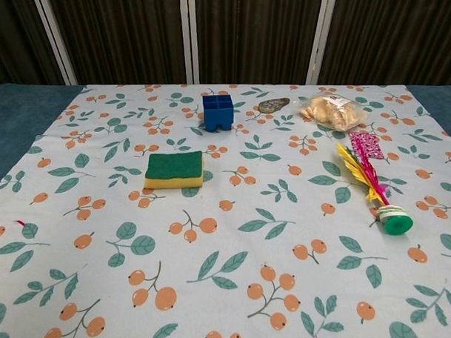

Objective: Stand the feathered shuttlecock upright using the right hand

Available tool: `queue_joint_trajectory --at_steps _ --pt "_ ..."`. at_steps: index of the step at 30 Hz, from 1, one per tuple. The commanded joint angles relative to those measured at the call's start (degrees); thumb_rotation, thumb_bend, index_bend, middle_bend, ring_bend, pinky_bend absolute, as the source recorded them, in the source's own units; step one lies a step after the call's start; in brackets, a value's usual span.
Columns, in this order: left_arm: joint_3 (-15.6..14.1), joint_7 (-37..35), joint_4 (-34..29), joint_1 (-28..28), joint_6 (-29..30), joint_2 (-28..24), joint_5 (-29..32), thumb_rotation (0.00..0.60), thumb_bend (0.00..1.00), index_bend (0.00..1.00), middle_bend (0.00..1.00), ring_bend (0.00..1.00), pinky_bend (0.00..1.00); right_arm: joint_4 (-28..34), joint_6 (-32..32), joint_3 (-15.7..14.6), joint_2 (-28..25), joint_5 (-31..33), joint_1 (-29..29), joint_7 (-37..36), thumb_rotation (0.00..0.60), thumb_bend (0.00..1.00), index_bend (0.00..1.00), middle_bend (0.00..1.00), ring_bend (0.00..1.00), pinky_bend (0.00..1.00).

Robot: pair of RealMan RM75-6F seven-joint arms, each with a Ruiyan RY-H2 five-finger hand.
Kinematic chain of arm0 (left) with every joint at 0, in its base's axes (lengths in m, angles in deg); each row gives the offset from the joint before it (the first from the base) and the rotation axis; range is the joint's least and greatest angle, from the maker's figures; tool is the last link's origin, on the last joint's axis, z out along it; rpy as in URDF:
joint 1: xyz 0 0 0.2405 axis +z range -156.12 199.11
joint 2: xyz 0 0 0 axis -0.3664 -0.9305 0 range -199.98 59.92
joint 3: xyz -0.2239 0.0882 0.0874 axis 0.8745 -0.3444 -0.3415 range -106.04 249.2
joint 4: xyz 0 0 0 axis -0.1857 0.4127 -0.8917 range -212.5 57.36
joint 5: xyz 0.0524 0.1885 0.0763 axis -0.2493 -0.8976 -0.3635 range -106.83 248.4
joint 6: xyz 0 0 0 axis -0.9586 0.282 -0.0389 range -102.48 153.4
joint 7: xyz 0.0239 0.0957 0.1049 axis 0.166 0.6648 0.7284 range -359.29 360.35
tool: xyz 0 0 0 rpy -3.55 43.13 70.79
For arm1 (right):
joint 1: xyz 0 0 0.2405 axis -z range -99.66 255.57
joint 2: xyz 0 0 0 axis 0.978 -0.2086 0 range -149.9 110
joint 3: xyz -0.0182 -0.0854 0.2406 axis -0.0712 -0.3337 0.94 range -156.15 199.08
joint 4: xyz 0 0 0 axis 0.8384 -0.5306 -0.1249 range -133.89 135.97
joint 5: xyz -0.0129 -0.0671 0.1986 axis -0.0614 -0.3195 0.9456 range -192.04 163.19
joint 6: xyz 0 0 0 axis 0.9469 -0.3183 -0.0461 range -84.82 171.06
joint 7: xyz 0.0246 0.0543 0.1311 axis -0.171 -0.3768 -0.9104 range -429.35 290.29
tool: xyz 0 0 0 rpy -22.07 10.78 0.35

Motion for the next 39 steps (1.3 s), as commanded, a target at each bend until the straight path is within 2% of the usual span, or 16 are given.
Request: queue_joint_trajectory --at_steps 1,19,25,29,33,36,39 --pt "0.0 -0.1 0.0 0.0 0.0 0.0 0.1 0.565 0.24 0.0 0.0 0.0 0.0 0.2 0.1 0.0 0.1 0.1 0.0 0.0 0.6 0.09 0.0 0.0 0.0 0.0" --pt "-0.2 -1.0 -0.5 0.2 -0.4 -0.5 0.1 0.569 0.24 0.0 0.0 0.0 0.0 4.8 2.2 0.7 -0.3 4.2 -0.4 -2.9 0.6 0.09 0.01 0.0 0.0 0.0" --pt "-0.4 -1.0 -0.7 0.4 -0.1 -0.6 -0.3 0.565 0.24 0.0 0.0 0.0 0.0 7.1 4.3 2.2 0.1 6.0 -2.2 -1.6 0.6 0.09 0.12 0.0 0.0 0.0" --pt "-0.4 -1.1 -0.9 0.3 -0.2 -0.6 -0.3 0.566 0.24 0.0 0.0 0.0 0.0 8.8 6.6 4.6 1.6 8.1 -5.1 2.0 0.6 0.09 0.15 0.03 0.0 0.0" --pt "-0.4 -1.3 -1.0 0.2 -0.5 -0.7 -0.4 0.569 0.24 0.0 0.0 0.0 0.0 10.4 10.2 7.3 3.8 13.4 -8.3 6.1 0.6 0.09 0.17 0.04 0.0 0.0" --pt "-0.5 -1.9 -1.1 0.2 -0.6 -0.8 -0.5 0.567 0.24 0.0 0.0 0.0 0.0 11.0 13.0 10.2 6.8 19.4 -11.3 8.2 0.6 0.09 0.19 0.05 0.0 0.0" --pt "-0.6 -2.9 -1.1 0.0 -0.9 -1.1 -0.9 0.567 0.24 0.0 0.0 0.0 0.0 9.4 15.1 14.4 12.6 29.6 -15.9 12.7 0.6 0.09 0.21 0.06 0.0 0.0"
